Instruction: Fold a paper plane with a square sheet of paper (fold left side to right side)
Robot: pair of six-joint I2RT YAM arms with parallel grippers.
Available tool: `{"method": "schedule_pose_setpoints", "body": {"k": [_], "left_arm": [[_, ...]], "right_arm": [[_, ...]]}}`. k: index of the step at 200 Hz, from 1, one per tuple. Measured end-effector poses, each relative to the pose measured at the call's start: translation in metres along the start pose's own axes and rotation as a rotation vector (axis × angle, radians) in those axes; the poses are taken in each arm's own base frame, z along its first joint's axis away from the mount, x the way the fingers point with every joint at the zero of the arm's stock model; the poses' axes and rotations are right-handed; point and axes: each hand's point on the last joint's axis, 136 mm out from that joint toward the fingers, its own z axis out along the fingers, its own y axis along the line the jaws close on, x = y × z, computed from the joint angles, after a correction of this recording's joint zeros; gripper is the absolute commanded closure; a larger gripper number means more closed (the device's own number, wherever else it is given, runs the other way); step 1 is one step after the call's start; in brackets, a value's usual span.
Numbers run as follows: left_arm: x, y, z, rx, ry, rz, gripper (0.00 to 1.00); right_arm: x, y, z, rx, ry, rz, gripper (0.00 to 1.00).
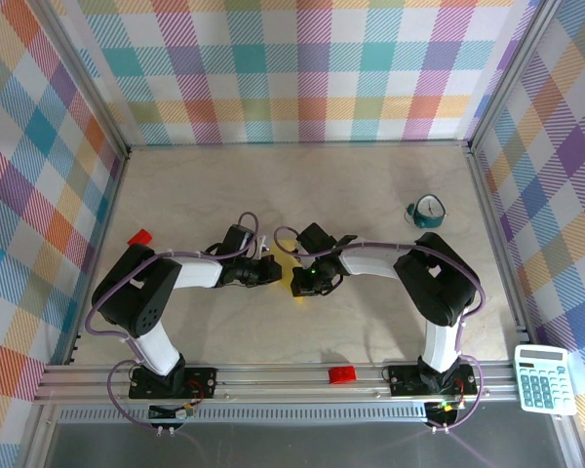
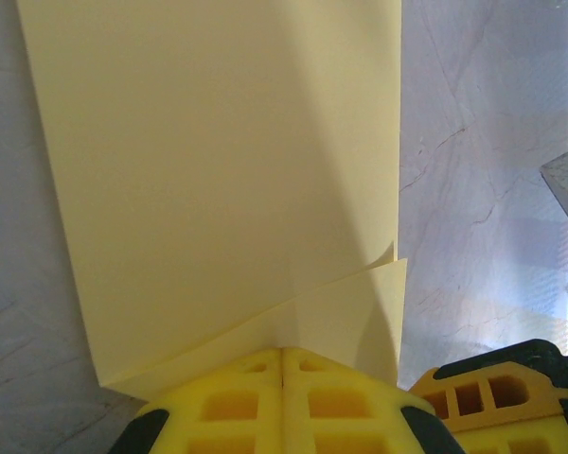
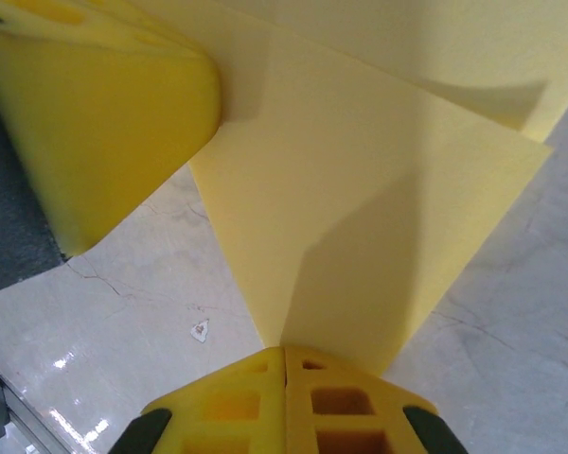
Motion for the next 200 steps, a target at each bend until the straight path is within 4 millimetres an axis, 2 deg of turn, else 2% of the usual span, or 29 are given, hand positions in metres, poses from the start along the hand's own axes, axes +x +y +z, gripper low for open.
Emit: {"method": "schedule_pose_setpoints", "body": {"k": [24,67,90,131,200], "left_arm": [[0.0,0.0,0.0,-0.001,0.0,0.003,1.0],[0.0,0.0,0.0,-0.001,0.0,0.004,1.0],[0.0,0.0,0.0,-0.002,0.0,0.004,1.0],[0.0,0.0,0.0,-0.003,0.0,0.003,1.0],[0.0,0.001,0.0,-0.007,-0.003,-0.005,1.0]], "right_arm": [[-0.003,0.003,-0.002,-0.014,-0.004,0.001,1.0],[-0.022,0.018,-0.009,-0.06,-0.049,-0.022,1.0],[-0.028,0.02,-0.007,-0.072,-0.056,-0.026,1.0],[-0.025,0.011,0.006,-0.055,-0.025,-0.008,1.0],[-0.022,0.009,0.008,-0.08,-0.03,-0.003,1.0]]}}
